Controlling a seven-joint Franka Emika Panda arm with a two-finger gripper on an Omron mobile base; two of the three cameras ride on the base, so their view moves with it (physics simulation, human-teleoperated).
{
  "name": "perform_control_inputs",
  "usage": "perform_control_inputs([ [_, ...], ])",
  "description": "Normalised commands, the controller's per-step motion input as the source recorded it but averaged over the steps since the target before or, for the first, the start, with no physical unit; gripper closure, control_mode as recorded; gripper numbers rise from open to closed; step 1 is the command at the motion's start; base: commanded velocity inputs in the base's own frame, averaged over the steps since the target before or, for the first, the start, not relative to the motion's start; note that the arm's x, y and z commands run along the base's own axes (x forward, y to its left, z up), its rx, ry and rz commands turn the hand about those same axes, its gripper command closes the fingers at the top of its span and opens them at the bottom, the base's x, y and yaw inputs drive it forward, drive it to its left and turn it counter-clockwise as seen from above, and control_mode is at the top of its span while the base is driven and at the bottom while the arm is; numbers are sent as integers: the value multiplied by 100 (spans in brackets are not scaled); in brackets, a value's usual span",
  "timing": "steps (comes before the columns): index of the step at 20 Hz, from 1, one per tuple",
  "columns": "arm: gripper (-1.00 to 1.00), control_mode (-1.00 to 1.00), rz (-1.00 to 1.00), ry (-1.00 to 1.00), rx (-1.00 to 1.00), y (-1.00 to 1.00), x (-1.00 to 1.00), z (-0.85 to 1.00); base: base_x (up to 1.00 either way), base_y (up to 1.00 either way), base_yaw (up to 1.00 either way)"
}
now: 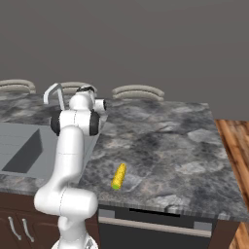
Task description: Turn on the sink faucet. Then move the corn from the counter to the sink. Turn off the sink. Move the vegetable from the sink to the pot next to the stove. Finally move the pot to the rear center burner.
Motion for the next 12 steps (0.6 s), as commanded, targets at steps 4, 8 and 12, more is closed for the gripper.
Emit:
perform_control_inputs([
  [4,-100,-100,0,0,0,30,0,0,0,0,0],
  [8,100,-100,0,0,0,32,0,-5,0,0,0],
  [12,100,-100,-1,-1,0,24,0,-1,0,0,0],
])
